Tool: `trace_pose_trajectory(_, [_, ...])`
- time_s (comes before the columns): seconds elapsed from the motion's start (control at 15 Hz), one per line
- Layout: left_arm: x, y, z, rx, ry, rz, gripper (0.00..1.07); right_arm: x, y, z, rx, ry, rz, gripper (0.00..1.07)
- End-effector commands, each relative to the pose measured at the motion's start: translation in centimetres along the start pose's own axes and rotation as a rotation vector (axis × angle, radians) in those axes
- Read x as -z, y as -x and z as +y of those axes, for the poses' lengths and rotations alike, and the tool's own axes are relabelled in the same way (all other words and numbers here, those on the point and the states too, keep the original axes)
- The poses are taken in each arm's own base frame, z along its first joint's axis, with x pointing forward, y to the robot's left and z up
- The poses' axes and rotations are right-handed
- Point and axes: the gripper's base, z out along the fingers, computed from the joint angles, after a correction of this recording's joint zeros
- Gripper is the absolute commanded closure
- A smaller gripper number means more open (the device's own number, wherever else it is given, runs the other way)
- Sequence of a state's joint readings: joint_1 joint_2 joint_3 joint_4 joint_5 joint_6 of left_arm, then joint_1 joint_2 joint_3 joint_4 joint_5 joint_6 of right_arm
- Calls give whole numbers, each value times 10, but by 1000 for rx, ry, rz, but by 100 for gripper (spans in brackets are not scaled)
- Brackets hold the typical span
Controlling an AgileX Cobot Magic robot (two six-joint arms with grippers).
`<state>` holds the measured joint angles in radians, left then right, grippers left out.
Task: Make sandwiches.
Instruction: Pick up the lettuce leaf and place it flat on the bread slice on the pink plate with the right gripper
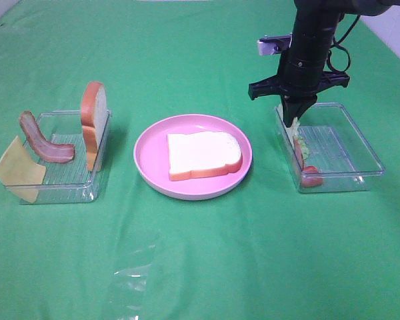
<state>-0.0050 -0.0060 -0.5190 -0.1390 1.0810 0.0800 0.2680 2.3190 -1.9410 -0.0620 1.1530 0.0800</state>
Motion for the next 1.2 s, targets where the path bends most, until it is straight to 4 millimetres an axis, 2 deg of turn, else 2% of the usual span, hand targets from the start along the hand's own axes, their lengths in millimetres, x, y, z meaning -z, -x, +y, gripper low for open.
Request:
trace_pose_trajectory(0.07, [1, -1, 0, 3, -1, -10, 14, 13, 0, 0, 28, 4, 25, 107])
trace_pose_trajectory(0.2, [1, -1, 0, 3, -1, -10, 14, 32, 2, 0, 54, 10, 43, 107])
trace_pose_trajectory(0.33, [1, -1, 0, 3, -1, -10, 14, 54, 3, 0, 66, 24, -15, 107])
trace_pose_trajectory(0.6, [1, -1, 0, 3, -1, -10, 14, 118, -12, -8, 61, 0, -156, 107])
trace_pose_trajectory(0.73, [1, -1, 0, 3, -1, -10, 14, 139, -18, -9, 58, 2, -200, 107])
trace_pose_trajectory(1.2, [1, -1, 0, 3, -1, -10, 14, 140, -19, -2, 51, 80, -201, 107])
